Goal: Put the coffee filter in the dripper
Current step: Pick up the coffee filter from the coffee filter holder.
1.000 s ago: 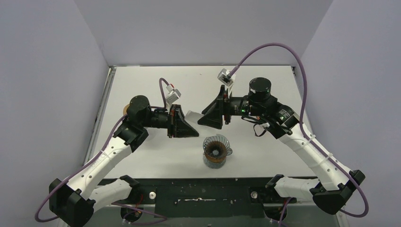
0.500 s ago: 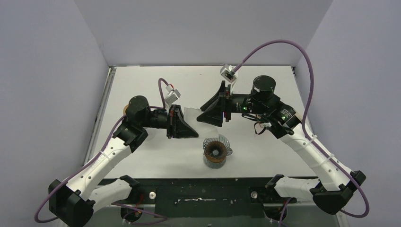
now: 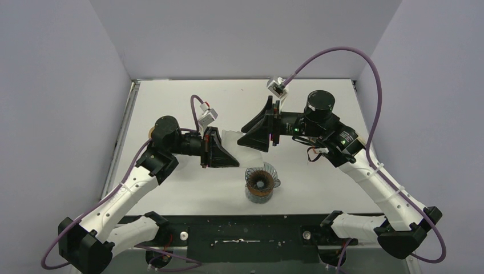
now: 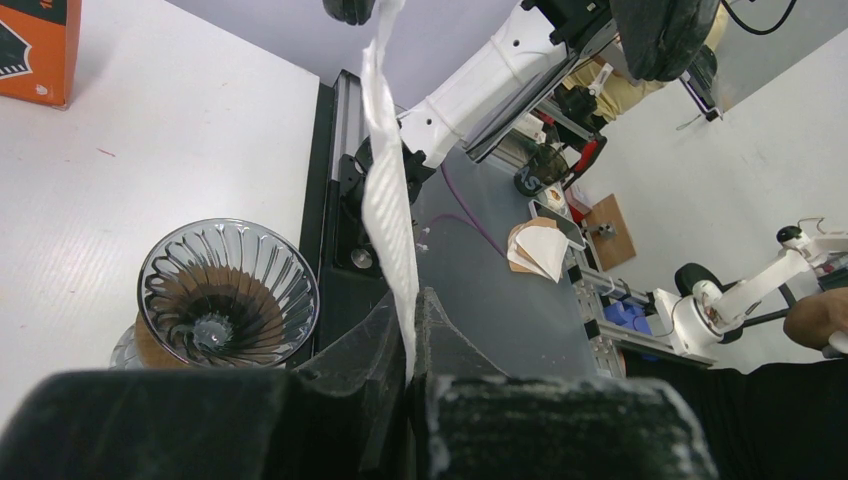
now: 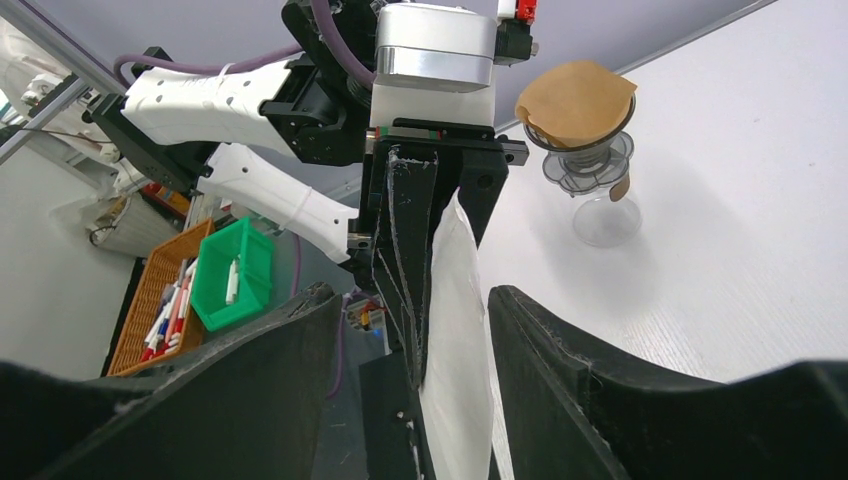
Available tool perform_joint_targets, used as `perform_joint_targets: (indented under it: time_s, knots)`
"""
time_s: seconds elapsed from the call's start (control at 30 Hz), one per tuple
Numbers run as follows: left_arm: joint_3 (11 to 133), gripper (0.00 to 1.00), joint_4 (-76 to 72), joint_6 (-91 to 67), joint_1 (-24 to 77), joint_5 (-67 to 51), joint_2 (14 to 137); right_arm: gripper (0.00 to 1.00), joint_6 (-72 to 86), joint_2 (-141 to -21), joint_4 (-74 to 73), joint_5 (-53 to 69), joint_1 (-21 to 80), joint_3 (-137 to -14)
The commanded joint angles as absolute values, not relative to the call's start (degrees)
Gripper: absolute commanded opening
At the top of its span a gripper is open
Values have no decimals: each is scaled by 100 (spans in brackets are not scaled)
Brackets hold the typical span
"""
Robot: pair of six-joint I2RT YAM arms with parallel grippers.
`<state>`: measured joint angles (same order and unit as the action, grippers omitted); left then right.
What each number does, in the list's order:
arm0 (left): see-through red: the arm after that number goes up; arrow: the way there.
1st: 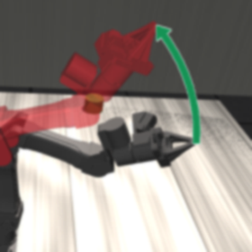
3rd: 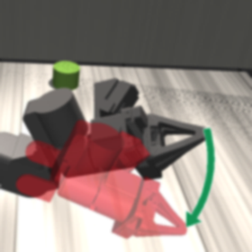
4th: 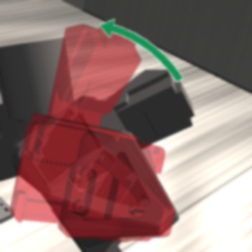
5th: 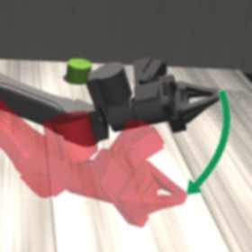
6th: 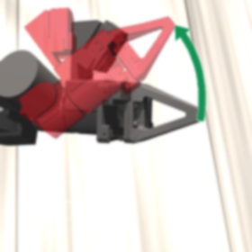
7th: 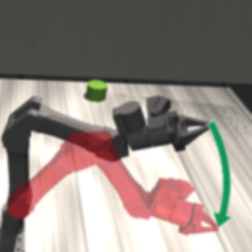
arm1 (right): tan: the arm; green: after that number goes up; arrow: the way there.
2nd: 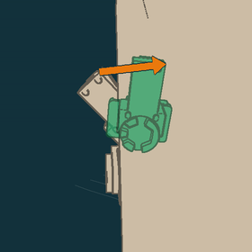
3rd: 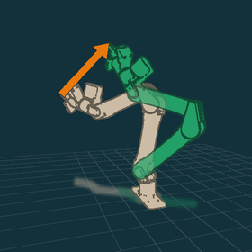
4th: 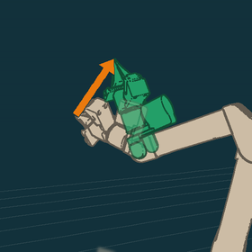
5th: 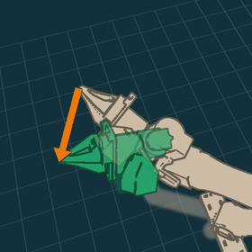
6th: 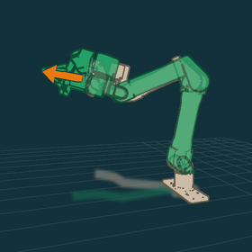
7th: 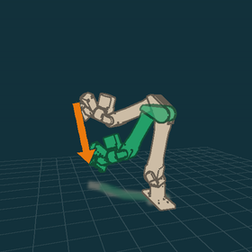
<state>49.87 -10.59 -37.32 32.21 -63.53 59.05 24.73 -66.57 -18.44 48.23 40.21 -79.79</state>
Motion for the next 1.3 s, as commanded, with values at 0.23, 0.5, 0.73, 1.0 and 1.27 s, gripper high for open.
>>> perform_joint_targets:
  time_s: [0.23, 0.5, 0.73, 1.0, 1.27]
  knots:
    - [5034, 0, -1310, -3753, 3242, -6520, 5806, 56, 2566, -6579, -1416, 5027, 4059, -8270]
    - [5038, 0, -1308, -3746, 3243, -6510, 5827, 56, 2553, -6631, -1479, 5070, 4141, -8227]
    - [5054, 0, -1247, -3707, 3243, -6516, 5812, 56, 2452, -6704, -1591, 4932, 4207, -8227]
    - [5042, 0, -1239, -3685, 3243, -6582, 5727, 57, 2399, -6715, -1663, 4582, 4210, -8235]
    - [4990, 0, -1239, -3608, 3244, -6608, 5629, 57, 2412, -6696, -1672, 4505, 4211, -8209]
